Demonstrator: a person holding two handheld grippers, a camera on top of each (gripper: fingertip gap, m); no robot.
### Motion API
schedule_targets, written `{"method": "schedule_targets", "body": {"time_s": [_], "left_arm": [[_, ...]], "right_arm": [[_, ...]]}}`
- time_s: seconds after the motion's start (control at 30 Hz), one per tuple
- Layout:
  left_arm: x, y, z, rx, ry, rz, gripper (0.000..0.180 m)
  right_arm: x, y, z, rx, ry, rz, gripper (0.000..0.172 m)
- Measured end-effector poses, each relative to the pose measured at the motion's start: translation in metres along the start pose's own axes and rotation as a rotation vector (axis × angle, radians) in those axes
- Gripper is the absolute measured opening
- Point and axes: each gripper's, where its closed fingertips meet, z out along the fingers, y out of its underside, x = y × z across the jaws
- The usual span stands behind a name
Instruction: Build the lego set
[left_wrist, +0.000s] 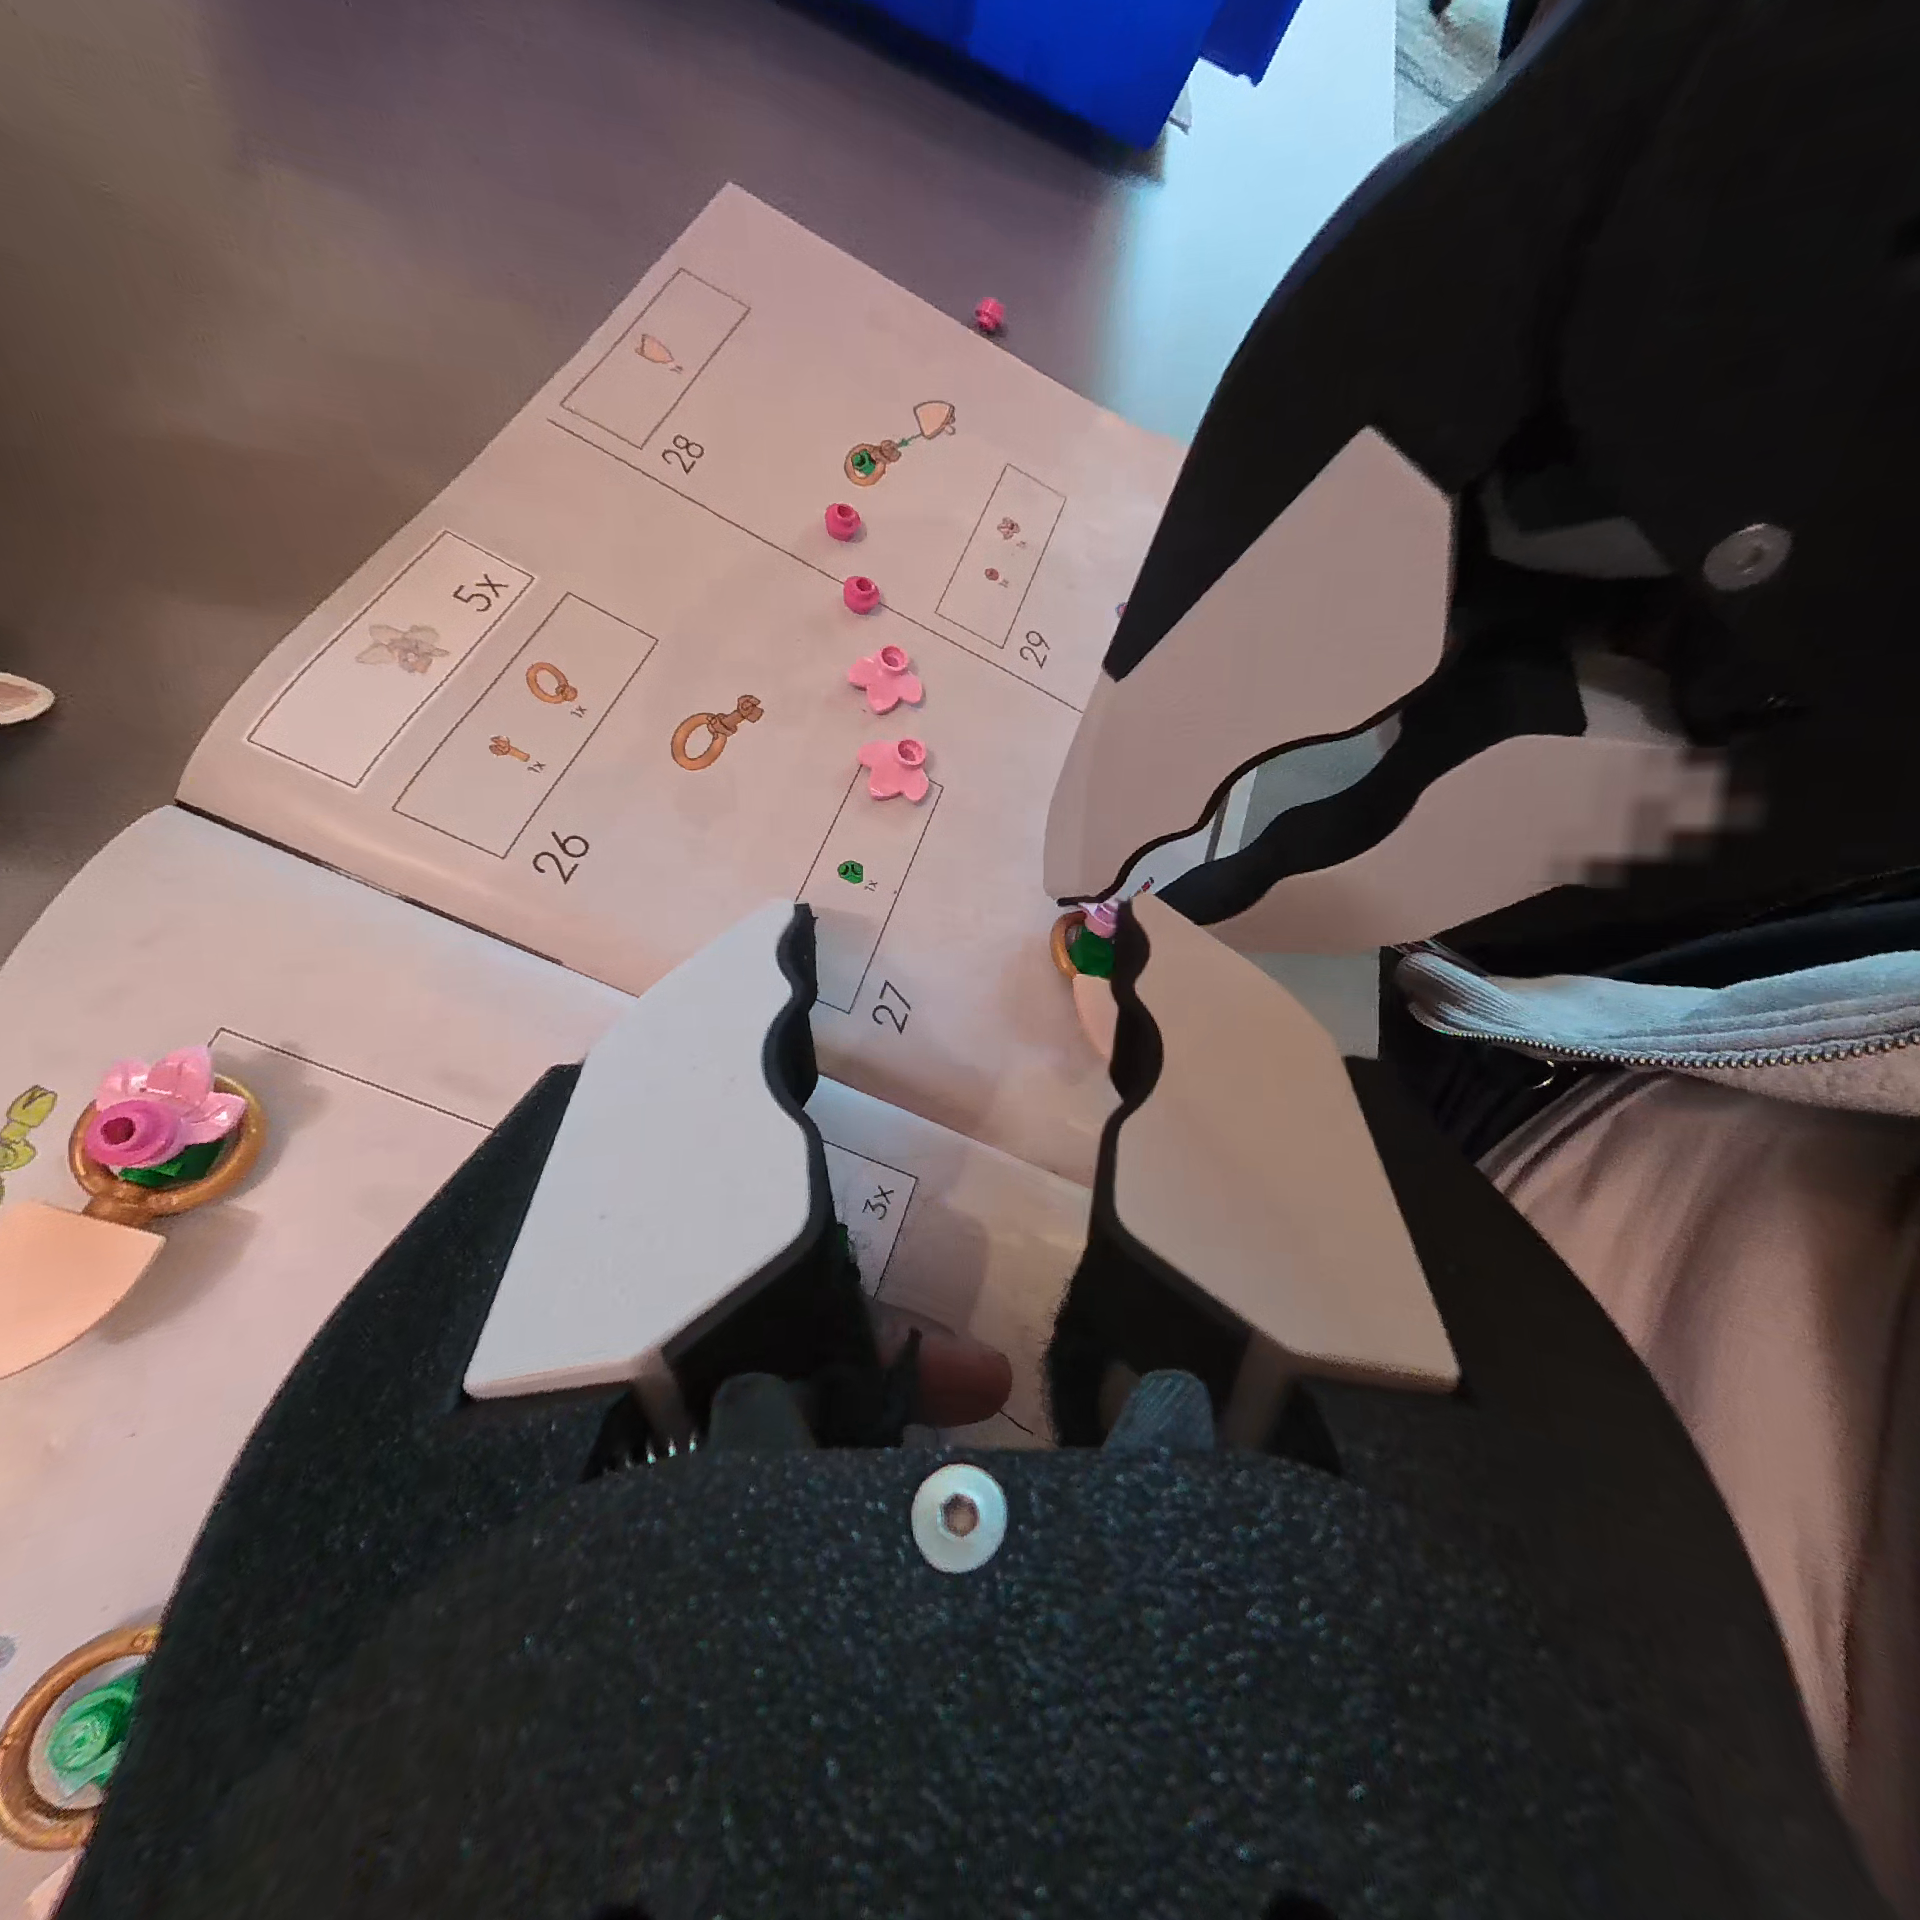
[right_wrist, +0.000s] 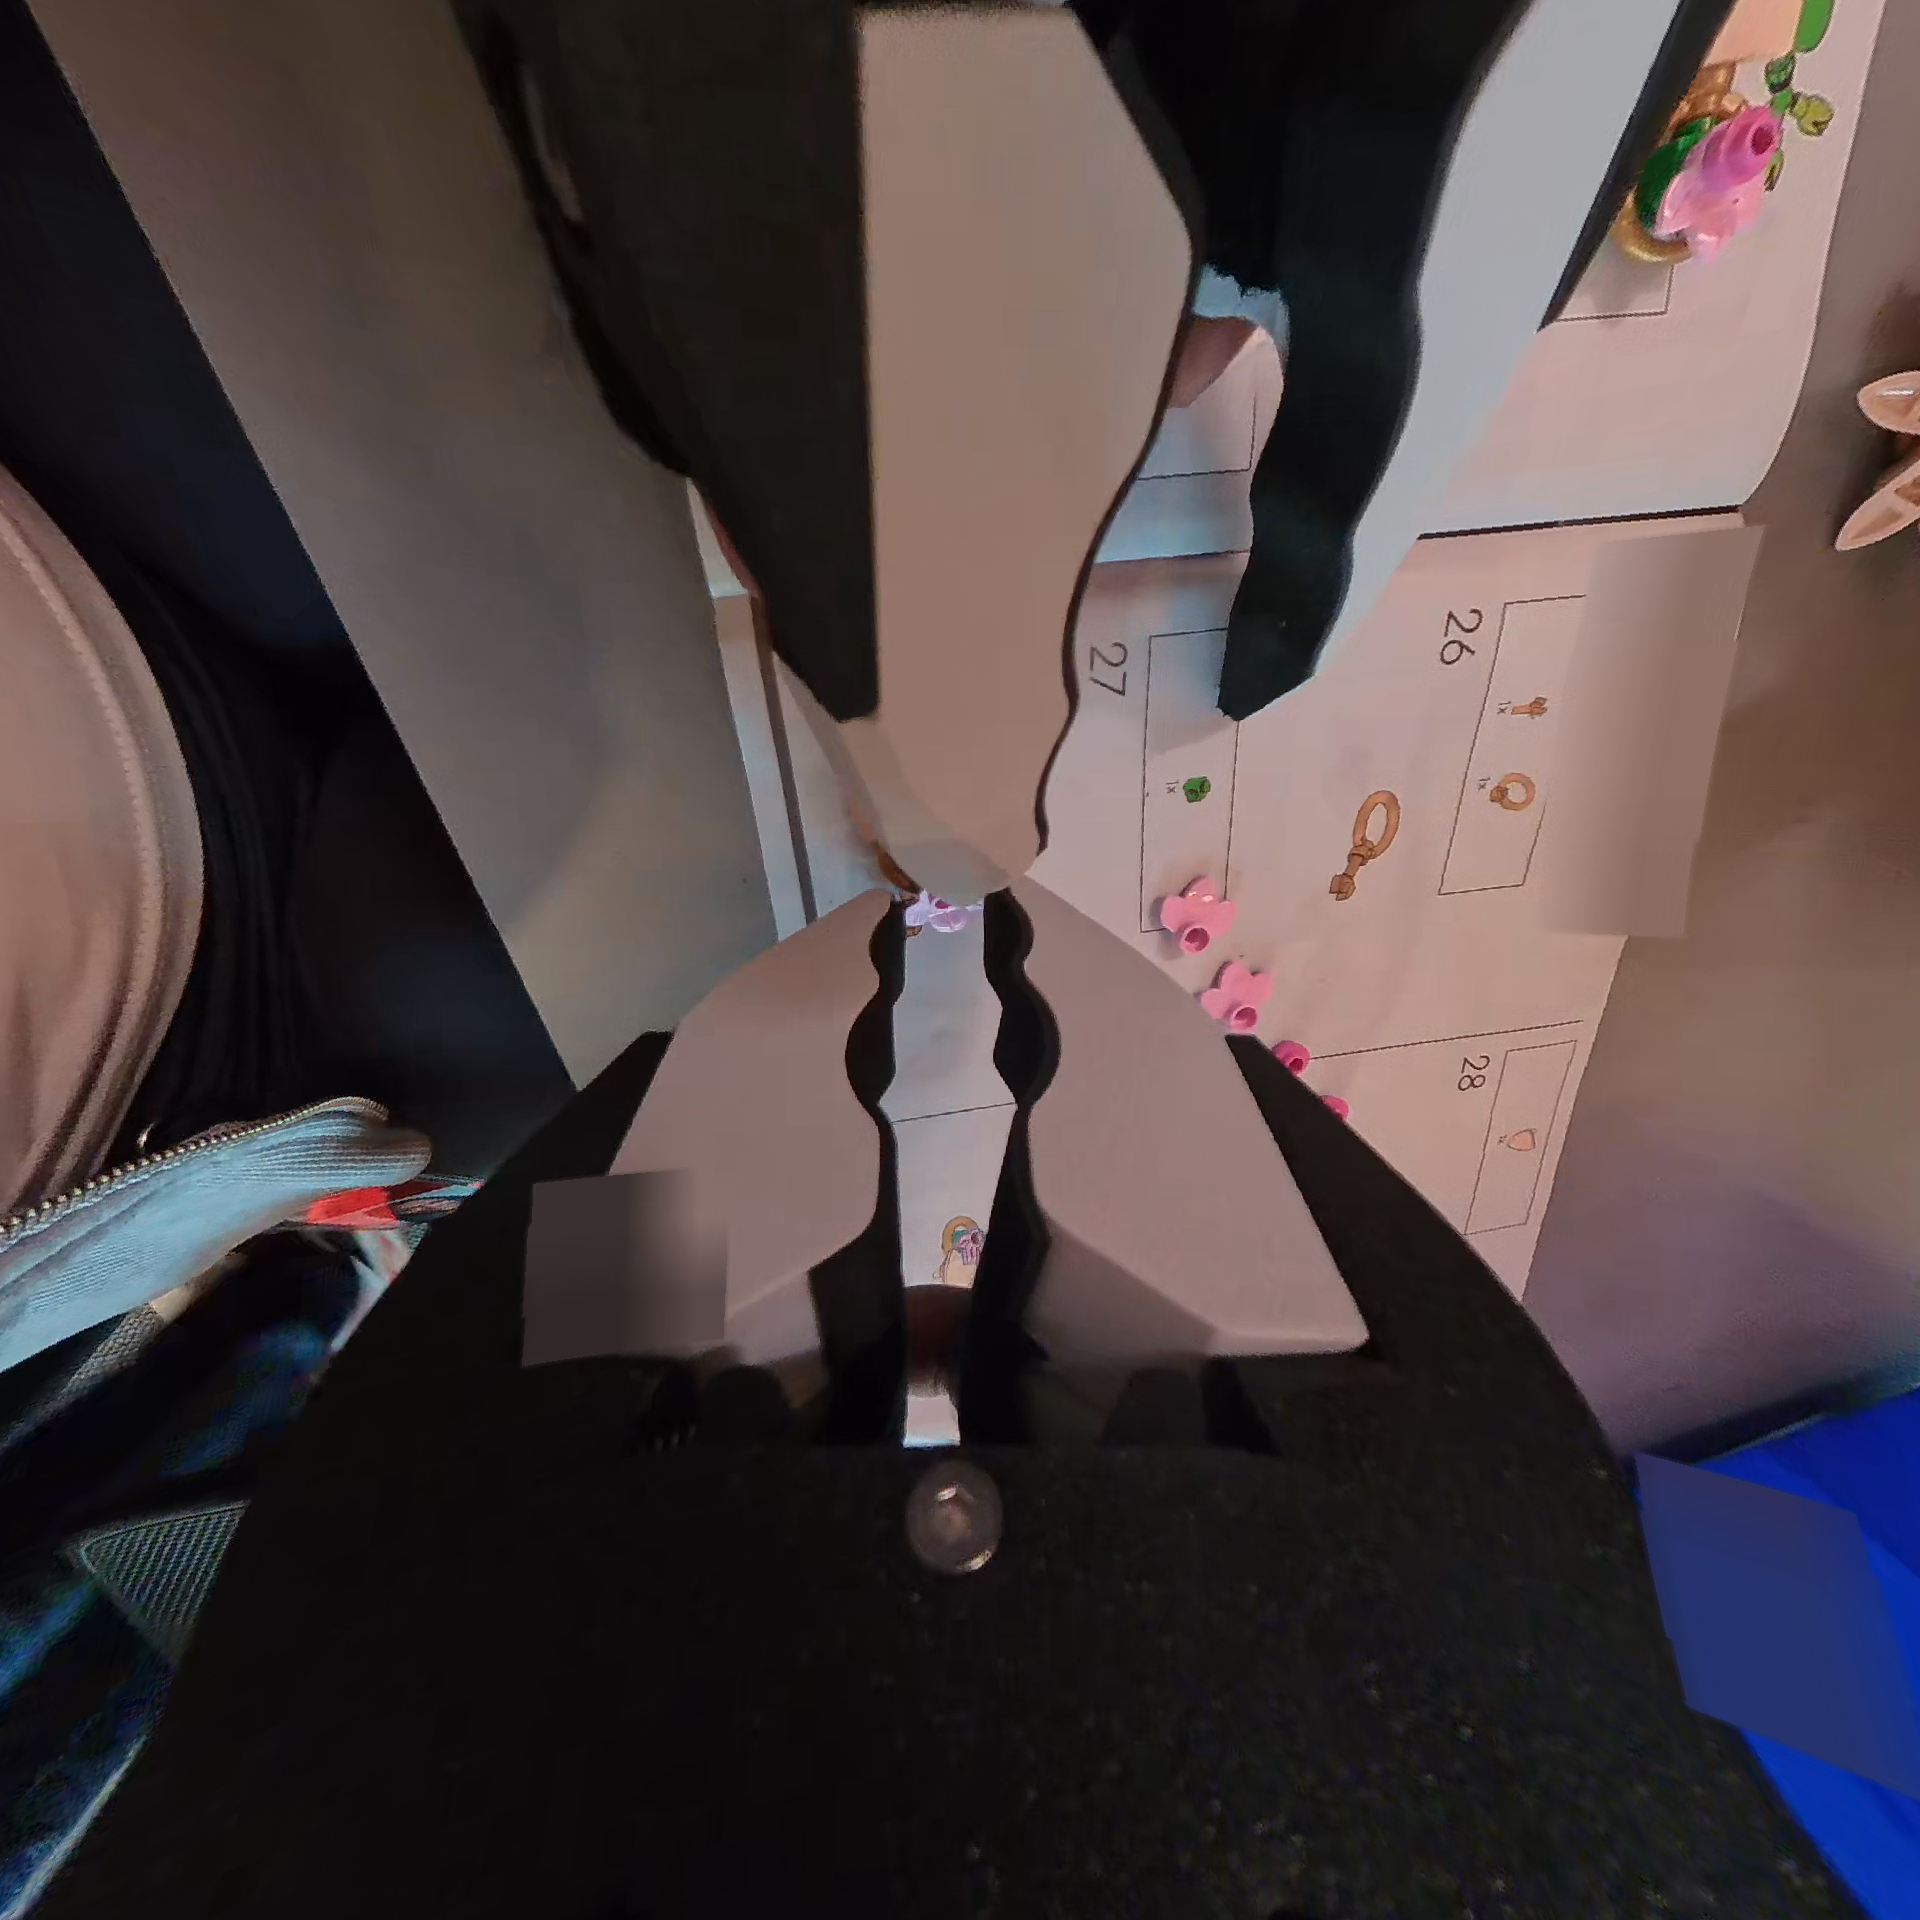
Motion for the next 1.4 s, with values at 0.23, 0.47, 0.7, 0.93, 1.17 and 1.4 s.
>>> {"method": "schedule_targets", "body": {"time_s": [0.23, 0.47, 0.7, 0.93, 1.17, 1.4], "left_arm": [[-0.008, -0.004, -0.017, 0.044, 0.009, -0.017, 0.054], [-0.021, -0.007, -0.033, 0.082, -0.016, -0.043, 0.054], [-0.022, -0.005, -0.032, 0.069, -0.025, -0.031, 0.054], [-0.021, -0.005, -0.033, 0.070, -0.024, -0.025, 0.054], [-0.021, -0.004, -0.031, 0.062, -0.020, -0.019, 0.054], [-0.022, -0.003, -0.030, 0.061, -0.021, -0.023, 0.053]], "right_arm": [[0.001, -0.002, -0.003, 0.006, 0.005, -0.001, 0.013], [0.000, -0.005, -0.004, -0.015, 0.004, -0.030, 0.014], [0.000, -0.006, -0.003, -0.043, 0.003, -0.053, 0.014], [0.000, -0.006, -0.002, -0.050, 0.007, -0.059, 0.014], [-0.001, -0.008, -0.003, -0.034, -0.002, -0.057, 0.017], [-0.001, -0.009, -0.003, -0.012, -0.004, -0.055, 0.019]]}}
